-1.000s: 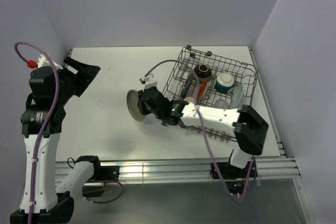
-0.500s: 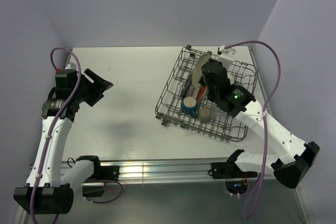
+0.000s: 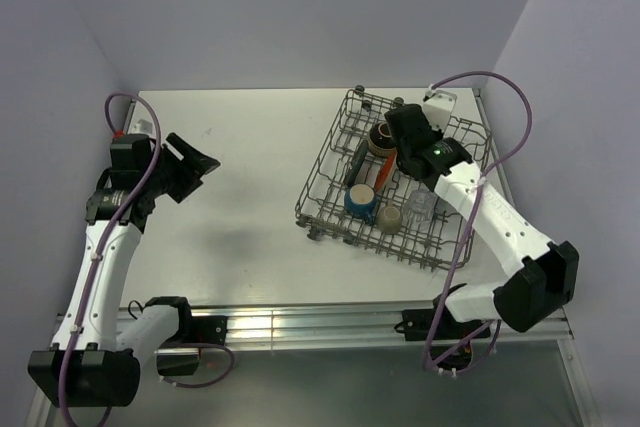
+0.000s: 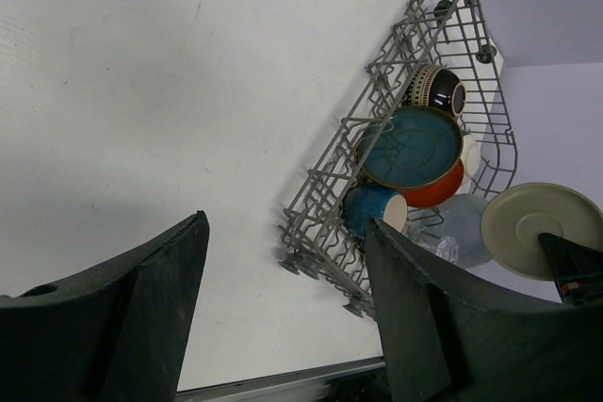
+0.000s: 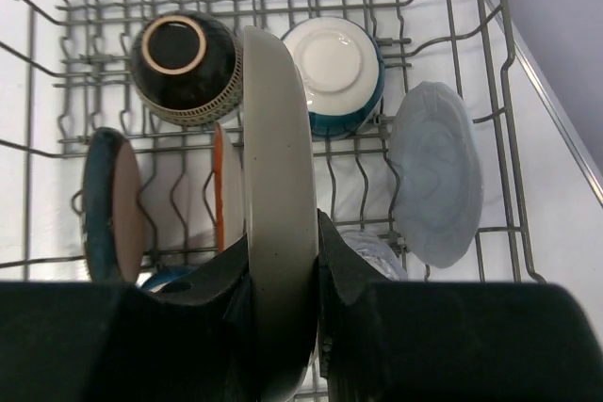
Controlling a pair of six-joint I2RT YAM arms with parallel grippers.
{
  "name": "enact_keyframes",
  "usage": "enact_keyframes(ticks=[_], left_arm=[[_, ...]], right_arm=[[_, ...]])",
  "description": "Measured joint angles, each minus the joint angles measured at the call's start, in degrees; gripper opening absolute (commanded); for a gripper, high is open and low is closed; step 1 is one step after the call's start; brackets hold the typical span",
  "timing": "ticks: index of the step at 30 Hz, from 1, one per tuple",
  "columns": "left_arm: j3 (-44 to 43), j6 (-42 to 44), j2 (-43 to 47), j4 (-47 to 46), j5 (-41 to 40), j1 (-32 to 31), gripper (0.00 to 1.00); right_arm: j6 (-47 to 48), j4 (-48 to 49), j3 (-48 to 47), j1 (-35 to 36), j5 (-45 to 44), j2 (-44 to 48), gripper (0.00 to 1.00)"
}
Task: Load the mixed dishes into the dish rack
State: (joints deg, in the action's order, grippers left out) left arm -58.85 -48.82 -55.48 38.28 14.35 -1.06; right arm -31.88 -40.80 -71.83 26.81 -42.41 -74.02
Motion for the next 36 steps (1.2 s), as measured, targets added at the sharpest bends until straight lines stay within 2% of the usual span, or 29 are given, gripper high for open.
enact_keyframes(ticks=[20, 36], left_arm=[[3.34, 1.88, -3.5, -2.08, 1.38, 0.0, 0.7], [4.74, 2.73, -3.65, -2.08, 1.46, 0.0, 0.69]], right_arm=[[0.07, -0.42, -0.5, -2.34, 0.24, -14.91, 0.0], [-0.26, 0.13, 0.37, -2.38, 0.46, -20.52, 0.0]])
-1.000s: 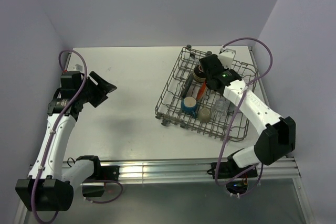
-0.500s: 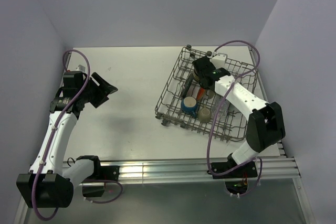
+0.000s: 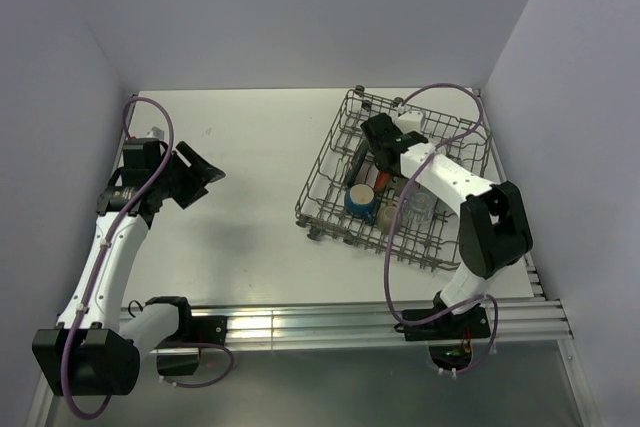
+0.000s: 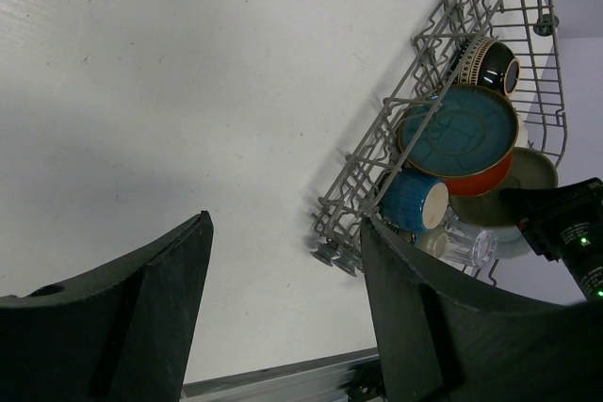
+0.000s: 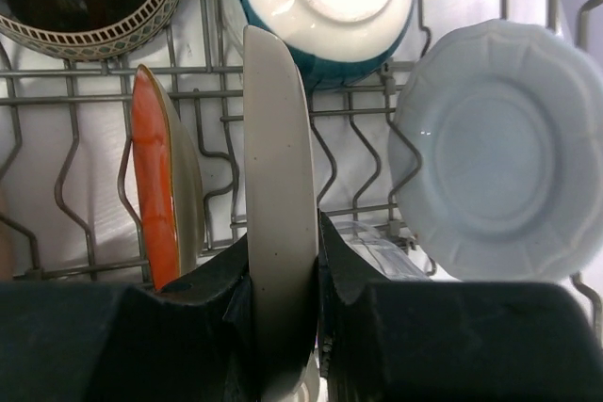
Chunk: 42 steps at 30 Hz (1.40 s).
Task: Load the mixed dishes into the dish rack
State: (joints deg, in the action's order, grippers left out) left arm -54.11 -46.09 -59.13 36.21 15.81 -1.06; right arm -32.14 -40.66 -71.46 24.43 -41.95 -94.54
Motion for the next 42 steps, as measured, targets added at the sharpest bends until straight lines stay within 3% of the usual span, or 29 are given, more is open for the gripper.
enact_keyframes(ticks=[13, 16, 23, 29, 34, 36, 39, 42], left_arm=[[0.02, 0.2, 0.02, 0.04, -0.02, 0.0, 0.69], [0.02, 0.26, 0.07, 0.07, -0.02, 0.0, 0.69], [0.02, 0.39, 0.46, 0.59, -0.04, 0.0, 0.69], [0.02, 0.39, 1.95, 1.42, -0.02, 0.0, 0.69], [0.02, 0.37, 2.91, 1.84, -0.02, 0.0, 0.69], [0.04, 0.37, 3.21, 1.84, -0.02, 0.0, 0.7], [0.26, 0.35, 3.67, 1.9, 0.02, 0.0, 0.7], [0.79, 0.17, 3.89, 1.81, 0.7, 0.0, 0.7]], right_arm=[[-1.27, 2.93, 2.4, -0.13, 1.49, -2.4, 0.02], [-1.44, 4.02, 2.84, -0.31, 1.42, -2.4, 0.12], [-2.14, 6.25, 5.57, -0.48, 1.29, -1.42, 0.51], [-2.49, 6.01, 8.17, -0.59, 1.6, -0.04, 0.65], [-2.47, 5.88, 10.21, -0.59, 2.25, 3.78, 0.7], [-2.47, 5.86, 11.13, -0.59, 2.45, 6.05, 0.77], [-2.29, 5.79, 12.39, -0.59, 2.58, 9.9, 0.98], [-1.55, 5.51, 13.35, -0.59, 2.84, 13.64, 1.0]])
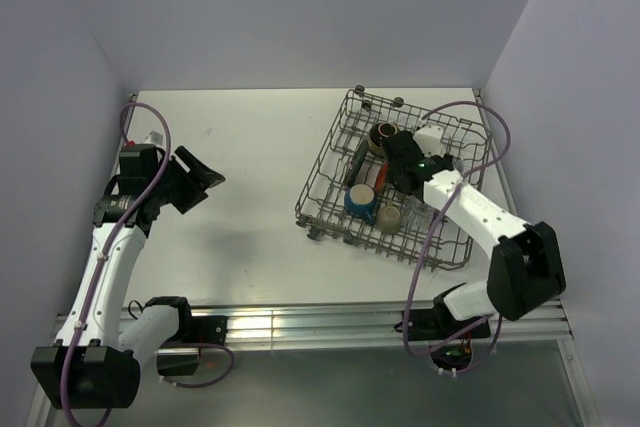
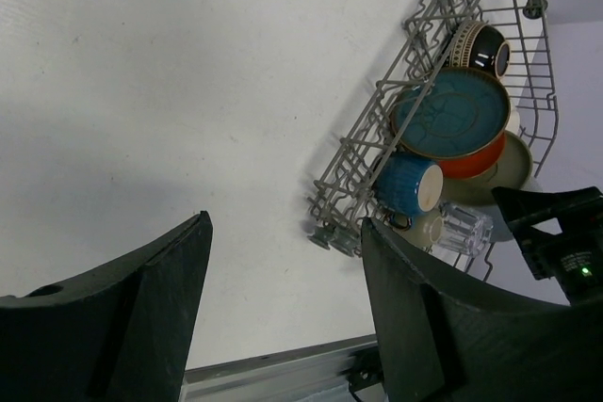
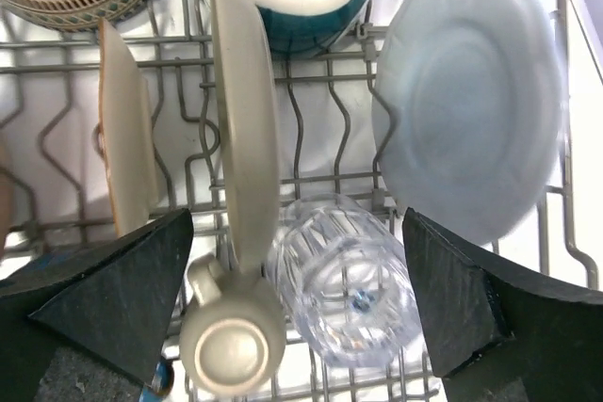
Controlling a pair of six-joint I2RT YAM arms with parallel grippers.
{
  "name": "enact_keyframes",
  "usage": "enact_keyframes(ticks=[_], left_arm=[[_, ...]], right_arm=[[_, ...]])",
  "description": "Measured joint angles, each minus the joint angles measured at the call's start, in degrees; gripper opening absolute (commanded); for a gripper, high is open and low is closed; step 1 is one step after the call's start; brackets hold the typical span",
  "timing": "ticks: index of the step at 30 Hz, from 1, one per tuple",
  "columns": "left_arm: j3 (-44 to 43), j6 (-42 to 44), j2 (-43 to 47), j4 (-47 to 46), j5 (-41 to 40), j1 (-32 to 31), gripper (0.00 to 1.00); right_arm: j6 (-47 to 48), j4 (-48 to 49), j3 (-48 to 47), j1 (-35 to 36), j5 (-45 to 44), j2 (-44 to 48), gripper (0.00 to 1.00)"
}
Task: Load the mixed dishes into the dish rack
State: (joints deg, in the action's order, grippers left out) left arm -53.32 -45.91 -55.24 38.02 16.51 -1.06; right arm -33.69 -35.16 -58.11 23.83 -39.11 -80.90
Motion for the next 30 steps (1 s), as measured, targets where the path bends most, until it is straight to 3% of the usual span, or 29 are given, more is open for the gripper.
enact_keyframes(ticks=[8, 15, 20, 25, 30], left_arm=[[5.2, -0.48, 0.04, -1.6, 5.7, 0.0, 0.72], [13.25, -2.23, 0.46, -7.17, 14.08, -0.79, 0.73], [16.41, -5.55, 3.04, -11.1, 15.37, -6.21, 0.73], [17.79, -8.61, 6.05, -13.81, 14.05, -12.5, 0.74], [23.08, -11.58, 10.97, -16.04, 13.53, -14.75, 0.74]], right_arm=[[3.52, 0.33, 2.51, 0.04, 6.6, 13.81, 1.0], [5.42, 5.29, 13.6, 0.98, 23.63, 32.85, 1.0], [4.33, 10.45, 23.19, 1.16, 35.32, 44.72, 1.0], [1.51, 12.72, 29.38, 1.16, 40.57, 49.16, 1.0], [-1.51, 15.43, 38.27, 1.16, 45.75, 55.12, 1.0]])
